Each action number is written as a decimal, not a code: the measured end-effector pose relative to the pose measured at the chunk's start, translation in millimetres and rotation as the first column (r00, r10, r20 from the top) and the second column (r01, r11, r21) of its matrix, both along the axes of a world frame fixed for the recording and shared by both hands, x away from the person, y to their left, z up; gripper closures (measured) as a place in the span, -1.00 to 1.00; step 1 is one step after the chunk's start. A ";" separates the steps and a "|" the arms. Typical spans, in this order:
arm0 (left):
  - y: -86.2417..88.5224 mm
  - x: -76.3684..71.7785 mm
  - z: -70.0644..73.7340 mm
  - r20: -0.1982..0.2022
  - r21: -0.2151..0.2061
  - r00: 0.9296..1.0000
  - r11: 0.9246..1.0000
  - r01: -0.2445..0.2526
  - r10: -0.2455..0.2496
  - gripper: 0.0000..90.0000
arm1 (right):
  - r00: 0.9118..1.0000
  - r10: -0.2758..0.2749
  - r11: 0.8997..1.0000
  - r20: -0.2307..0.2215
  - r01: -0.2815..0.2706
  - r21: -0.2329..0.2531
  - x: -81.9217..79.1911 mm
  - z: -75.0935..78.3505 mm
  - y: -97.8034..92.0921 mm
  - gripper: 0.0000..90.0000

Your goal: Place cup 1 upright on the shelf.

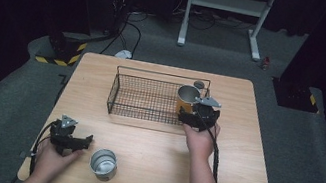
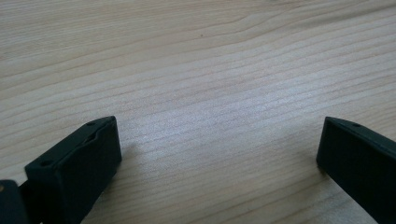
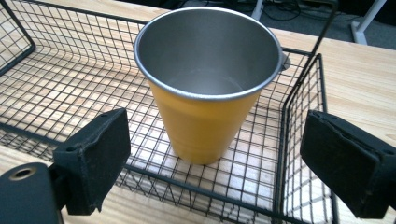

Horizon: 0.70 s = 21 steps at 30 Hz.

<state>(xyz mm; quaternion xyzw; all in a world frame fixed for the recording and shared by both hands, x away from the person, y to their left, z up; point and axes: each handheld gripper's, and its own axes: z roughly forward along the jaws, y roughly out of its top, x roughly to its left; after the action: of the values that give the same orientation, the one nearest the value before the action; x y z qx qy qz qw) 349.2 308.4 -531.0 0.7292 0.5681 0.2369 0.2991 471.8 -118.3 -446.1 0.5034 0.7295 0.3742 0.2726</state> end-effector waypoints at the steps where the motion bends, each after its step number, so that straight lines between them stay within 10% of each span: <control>1: -0.1 0.0 0.0 0.000 0.000 1.000 1.000 -0.001 0.001 -1.00 | 1.000 0.002 1.000 0.003 -0.002 0.000 -3.3 1.1 -1.3 -0.80; 21: -1.2 -1.2 0.0 0.002 0.001 1.000 1.000 -0.014 0.014 -0.99 | 0.997 0.070 0.998 0.026 -0.070 0.006 -60.3 -8.0 -15.9 -0.80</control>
<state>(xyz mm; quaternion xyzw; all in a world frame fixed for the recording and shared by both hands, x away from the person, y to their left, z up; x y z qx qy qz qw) 348.0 307.3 -531.0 0.7249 0.5729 0.2399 0.2977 411.5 -134.2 -454.1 0.4737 0.7418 0.3925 0.2670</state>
